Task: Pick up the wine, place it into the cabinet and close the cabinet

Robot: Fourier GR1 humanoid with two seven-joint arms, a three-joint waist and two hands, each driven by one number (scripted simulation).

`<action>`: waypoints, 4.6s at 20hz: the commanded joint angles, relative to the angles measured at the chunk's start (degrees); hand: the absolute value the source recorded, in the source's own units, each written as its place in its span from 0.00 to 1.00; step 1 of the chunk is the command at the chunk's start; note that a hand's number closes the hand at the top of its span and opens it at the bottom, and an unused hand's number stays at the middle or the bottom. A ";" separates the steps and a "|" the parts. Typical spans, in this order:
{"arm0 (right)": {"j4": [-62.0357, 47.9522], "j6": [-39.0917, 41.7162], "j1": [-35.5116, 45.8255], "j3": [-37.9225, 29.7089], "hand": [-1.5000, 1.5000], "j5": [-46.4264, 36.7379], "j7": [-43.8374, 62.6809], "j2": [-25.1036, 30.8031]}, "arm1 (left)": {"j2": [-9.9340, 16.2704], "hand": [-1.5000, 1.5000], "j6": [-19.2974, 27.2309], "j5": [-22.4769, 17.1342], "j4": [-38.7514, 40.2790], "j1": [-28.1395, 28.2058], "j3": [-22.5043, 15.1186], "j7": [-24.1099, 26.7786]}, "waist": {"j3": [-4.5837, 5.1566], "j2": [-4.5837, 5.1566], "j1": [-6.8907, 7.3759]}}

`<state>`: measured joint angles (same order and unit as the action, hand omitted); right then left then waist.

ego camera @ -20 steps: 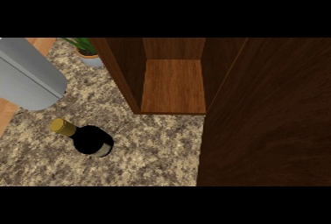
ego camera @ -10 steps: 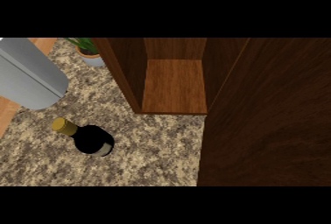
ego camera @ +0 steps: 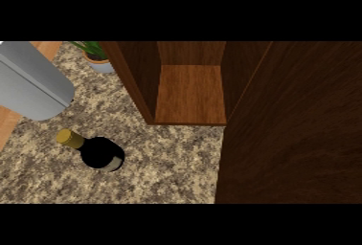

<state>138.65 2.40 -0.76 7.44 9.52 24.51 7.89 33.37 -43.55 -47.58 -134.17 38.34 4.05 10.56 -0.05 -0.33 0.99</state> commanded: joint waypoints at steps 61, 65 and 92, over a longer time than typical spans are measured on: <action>5.29 0.54 7.58 -0.09 0.00 -0.03 9.87 -3.86 | -12.32 0.00 -2.51 42.52 84.36 -50.16 2.85 28.22 | 0.19 0.50 -2.02; 4.78 0.72 6.17 -1.67 0.00 -0.33 8.28 -3.86 | -12.73 0.00 -1.08 45.23 88.47 -50.60 0.53 32.25 | 0.15 0.48 -1.83; 2.69 0.65 9.04 -0.71 0.00 -0.87 10.39 -5.08 | -16.16 0.00 -2.00 43.77 101.74 -56.46 -6.52 44.07 | 0.24 0.61 -1.93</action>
<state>140.15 3.73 8.08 6.61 7.04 33.97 3.50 17.54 -36.27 -3.86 -33.70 -18.22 -1.77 44.80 0.11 0.21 -1.14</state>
